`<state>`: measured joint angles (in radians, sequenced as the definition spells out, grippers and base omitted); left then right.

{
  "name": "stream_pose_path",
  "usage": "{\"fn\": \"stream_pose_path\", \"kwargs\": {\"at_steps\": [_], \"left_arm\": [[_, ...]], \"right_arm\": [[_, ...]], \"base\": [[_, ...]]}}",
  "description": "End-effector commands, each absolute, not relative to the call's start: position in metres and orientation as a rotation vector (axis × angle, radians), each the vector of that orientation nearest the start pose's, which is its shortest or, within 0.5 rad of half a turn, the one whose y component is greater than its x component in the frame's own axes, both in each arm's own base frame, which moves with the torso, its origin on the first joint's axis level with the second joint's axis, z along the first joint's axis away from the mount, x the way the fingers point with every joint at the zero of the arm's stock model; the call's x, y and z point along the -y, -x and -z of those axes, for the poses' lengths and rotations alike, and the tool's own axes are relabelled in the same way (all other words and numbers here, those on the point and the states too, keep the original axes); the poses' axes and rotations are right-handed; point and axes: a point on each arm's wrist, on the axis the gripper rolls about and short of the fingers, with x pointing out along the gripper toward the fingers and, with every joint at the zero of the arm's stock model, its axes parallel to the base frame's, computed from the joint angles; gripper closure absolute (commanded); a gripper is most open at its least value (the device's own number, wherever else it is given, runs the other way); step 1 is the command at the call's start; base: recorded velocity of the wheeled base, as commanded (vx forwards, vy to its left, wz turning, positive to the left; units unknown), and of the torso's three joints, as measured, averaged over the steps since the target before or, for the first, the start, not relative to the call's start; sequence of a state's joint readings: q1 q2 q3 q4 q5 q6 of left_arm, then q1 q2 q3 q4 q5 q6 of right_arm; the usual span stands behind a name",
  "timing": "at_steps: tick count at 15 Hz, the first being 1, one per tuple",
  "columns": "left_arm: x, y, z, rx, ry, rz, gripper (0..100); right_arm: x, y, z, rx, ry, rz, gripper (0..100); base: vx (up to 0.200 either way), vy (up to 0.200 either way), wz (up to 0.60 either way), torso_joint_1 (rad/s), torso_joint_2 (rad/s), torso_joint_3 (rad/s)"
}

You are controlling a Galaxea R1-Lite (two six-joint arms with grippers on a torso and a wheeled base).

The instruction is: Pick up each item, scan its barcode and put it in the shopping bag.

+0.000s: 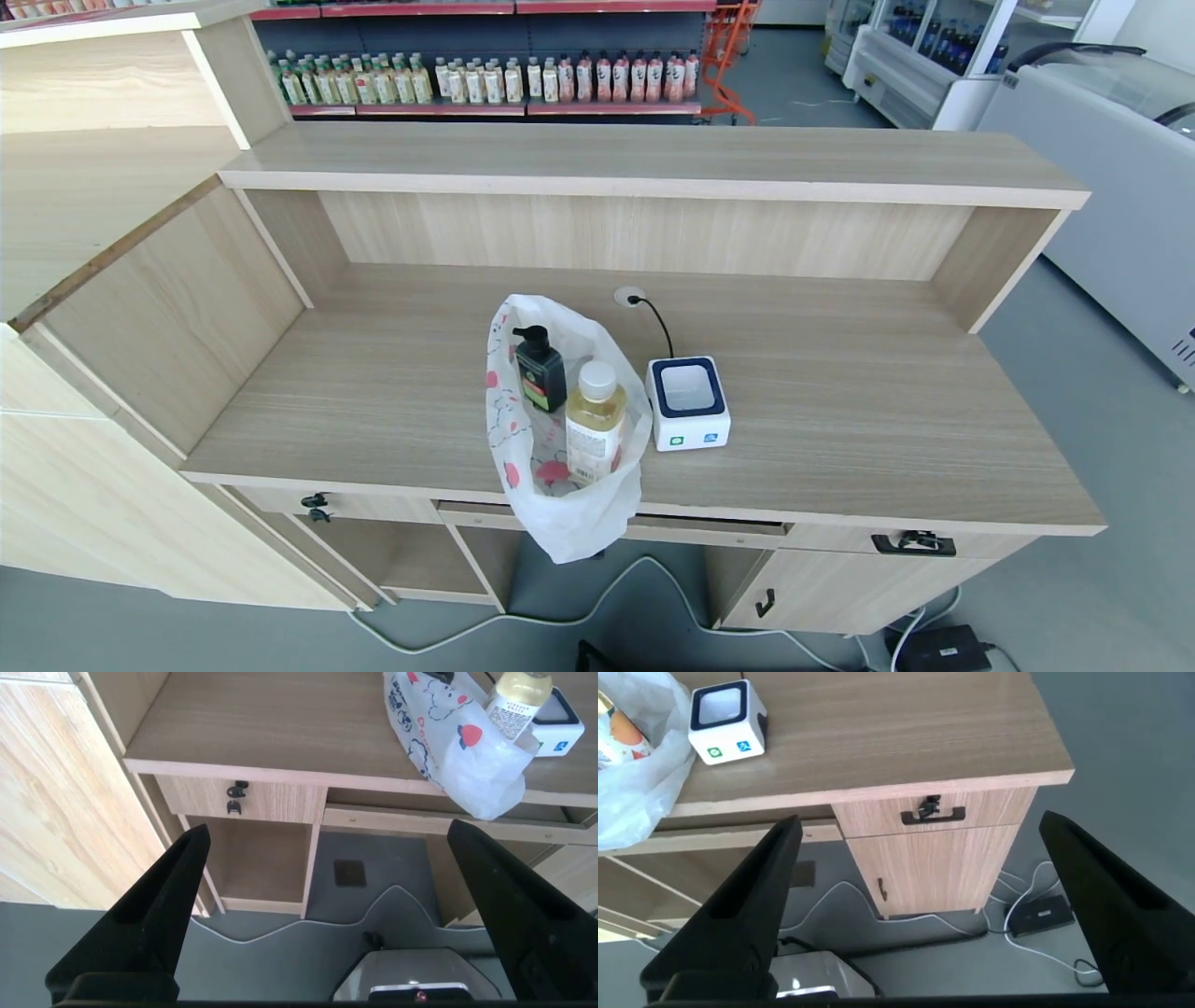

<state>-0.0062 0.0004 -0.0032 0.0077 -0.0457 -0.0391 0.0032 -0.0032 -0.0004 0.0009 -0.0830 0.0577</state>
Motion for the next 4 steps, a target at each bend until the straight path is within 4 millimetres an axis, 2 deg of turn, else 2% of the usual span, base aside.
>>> {"fn": "stream_pose_path", "kwargs": {"at_steps": [1,4], "left_arm": [[0.0009,0.0231,-0.0755,-0.006,0.040,0.052,0],[0.0009,0.0231,-0.0755,-0.006,0.040,0.052,0]], "right_arm": [[0.0019,0.0229,-0.0753,0.001,-0.063,0.080,0],[0.0019,0.0229,-0.0753,0.001,-0.066,0.080,0]], "base": [[0.000,0.000,0.00,0.000,0.00,0.000],[0.000,0.000,0.00,0.000,0.00,0.000]]}}
